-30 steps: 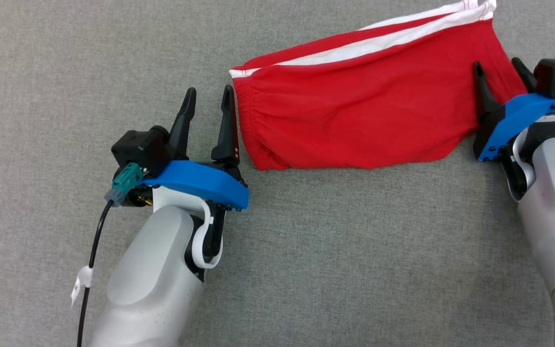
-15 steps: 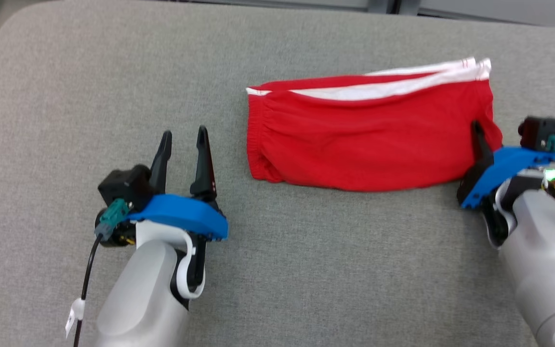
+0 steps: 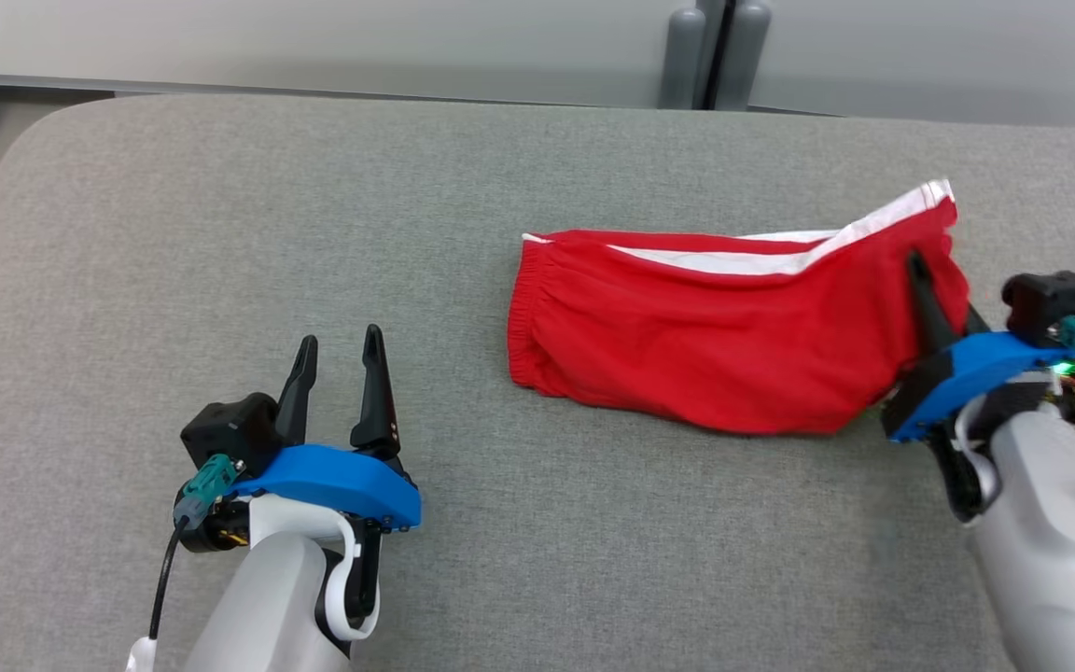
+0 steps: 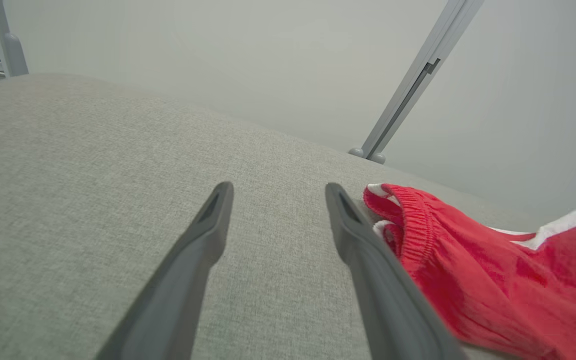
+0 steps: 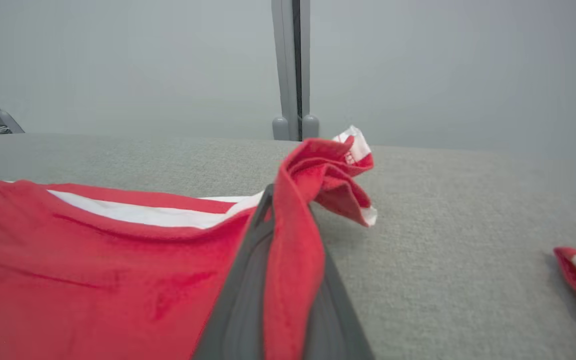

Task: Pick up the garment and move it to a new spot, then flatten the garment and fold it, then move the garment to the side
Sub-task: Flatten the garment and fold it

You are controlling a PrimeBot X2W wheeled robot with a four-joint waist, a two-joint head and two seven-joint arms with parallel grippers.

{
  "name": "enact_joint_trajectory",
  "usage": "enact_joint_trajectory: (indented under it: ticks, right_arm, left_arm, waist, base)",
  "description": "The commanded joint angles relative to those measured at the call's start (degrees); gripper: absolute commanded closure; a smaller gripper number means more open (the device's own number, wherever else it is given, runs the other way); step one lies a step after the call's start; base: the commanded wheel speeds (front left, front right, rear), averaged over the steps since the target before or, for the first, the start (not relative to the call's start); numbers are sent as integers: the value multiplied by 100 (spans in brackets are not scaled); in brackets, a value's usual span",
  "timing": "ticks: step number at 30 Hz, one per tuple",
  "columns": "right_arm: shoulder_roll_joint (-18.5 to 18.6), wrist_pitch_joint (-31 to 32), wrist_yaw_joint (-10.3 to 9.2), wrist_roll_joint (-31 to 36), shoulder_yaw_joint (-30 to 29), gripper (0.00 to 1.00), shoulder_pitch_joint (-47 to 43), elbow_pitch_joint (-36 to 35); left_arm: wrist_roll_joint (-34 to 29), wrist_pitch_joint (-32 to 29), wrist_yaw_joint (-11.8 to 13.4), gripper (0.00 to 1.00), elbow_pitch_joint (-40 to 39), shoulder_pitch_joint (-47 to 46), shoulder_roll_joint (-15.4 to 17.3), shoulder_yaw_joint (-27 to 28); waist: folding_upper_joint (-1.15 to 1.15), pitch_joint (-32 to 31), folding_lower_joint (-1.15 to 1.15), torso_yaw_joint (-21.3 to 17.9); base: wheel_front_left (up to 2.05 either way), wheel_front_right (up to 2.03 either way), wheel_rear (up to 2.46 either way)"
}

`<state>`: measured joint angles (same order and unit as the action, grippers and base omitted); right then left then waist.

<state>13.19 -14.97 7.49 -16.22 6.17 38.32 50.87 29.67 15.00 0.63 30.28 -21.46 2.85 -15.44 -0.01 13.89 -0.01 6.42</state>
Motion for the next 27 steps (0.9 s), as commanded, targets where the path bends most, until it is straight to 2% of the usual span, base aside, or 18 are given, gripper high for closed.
enact_joint_trajectory:
  ticks: [1, 7, 13, 14, 15, 16, 22, 25, 27]
  right_arm:
    - [-121, -27, 0, -36, 64, 100, -53, -77]
    - [-602, -29, 0, -17, 788, 100, 183, -459]
    - [-949, -28, 0, -70, 1362, 100, 336, 0]
    - [-978, -29, 1, -108, 1450, 57, 371, 62]
    - [-997, -29, 0, -161, 1547, 2, 395, 102]
    - [-1008, -29, 1, -230, 1630, 0, 397, 114]
    - [-1013, -29, 0, -1020, 2302, 0, 142, -421]
    - [-1006, -30, 0, -1026, 2219, 0, 23, -580]
    - [-991, -30, 0, -904, 1951, 0, -92, -665]
  left_arm:
    - [-21, 23, -12, 0, 4, 16, 7, 10]
    - [40, 24, -63, 0, 112, 48, 5, -157]
    - [85, 23, -12, 0, 181, 48, 4, -390]
    - [88, 23, -3, 0, 191, 59, 7, -424]
    - [74, 23, 4, 0, 202, 59, 5, -455]
    - [61, 23, 24, 0, 206, 61, 2, -464]
    - [-79, 23, 91, 0, 223, 123, 1, -305]
    - [-174, 23, 112, 0, 173, 166, 5, -132]
    - [-270, 23, 115, 0, 131, 217, 4, -35]
  waist:
    - [1, -12, 1, 29]
    - [1, -105, 1, 320]
    - [1, -148, 1, 727]
    - [1, -156, 1, 773]
    - [1, -158, 1, 815]
    - [1, -165, 1, 836]
    - [1, -254, 1, 722]
    - [1, -318, 1, 531]
    - [1, -359, 1, 402]
  base:
    - [0, 0, 0]
    - [0, 0, 0]
    - [0, 0, 0]
    - [0, 0, 0]
    - [0, 0, 0]
    - [0, 0, 0]
    - [0, 0, 0]
    - [0, 0, 0]
    - [0, 0, 0]
